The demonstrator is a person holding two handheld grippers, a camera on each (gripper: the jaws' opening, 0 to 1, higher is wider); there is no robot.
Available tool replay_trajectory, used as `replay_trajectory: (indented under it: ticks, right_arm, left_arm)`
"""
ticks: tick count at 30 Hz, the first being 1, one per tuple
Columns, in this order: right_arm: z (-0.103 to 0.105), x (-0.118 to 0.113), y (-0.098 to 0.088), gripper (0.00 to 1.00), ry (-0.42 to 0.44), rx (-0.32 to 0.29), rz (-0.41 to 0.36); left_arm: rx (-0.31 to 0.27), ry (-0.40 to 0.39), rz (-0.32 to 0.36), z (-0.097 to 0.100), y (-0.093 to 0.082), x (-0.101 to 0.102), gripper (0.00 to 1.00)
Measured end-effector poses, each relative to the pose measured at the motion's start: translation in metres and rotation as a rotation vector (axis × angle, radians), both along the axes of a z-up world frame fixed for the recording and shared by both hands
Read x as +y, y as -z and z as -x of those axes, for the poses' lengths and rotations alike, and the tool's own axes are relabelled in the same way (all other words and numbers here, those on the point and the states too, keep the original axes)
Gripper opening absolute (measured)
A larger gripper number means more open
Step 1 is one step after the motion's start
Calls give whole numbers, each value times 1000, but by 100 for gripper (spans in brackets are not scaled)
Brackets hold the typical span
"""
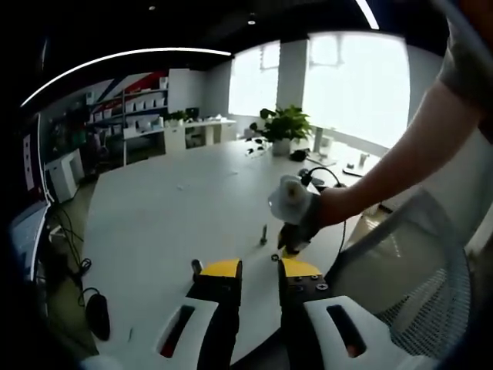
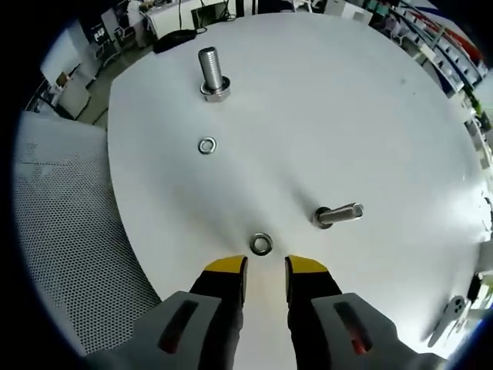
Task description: Place the washer onto the threaded stud by aligning its center hole with the stud, sliding it down to the base, and recovering from edge contact or off-axis alignment until the washer reaches the visible bottom stop.
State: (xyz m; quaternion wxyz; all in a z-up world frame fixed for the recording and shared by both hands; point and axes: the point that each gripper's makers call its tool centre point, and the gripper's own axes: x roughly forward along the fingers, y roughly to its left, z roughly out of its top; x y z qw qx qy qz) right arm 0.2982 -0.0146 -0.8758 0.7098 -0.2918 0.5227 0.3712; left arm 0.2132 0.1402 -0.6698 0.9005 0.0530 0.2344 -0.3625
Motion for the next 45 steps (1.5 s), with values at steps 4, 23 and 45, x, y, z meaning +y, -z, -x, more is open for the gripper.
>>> replay_trajectory:
  ticks: [4, 23, 45]
  right_arm:
    - [5, 5, 2, 22, -36, 10, 1]
    - [-1, 11, 5, 17, -180, 73, 140]
    - [1, 13, 6, 16, -266, 136, 362]
  left_arm:
    - [1, -1, -1, 0, 0, 0, 16]
    - [3, -6, -12, -1, 2, 1, 16]
    - [6, -6, -22, -1, 3, 2, 16]
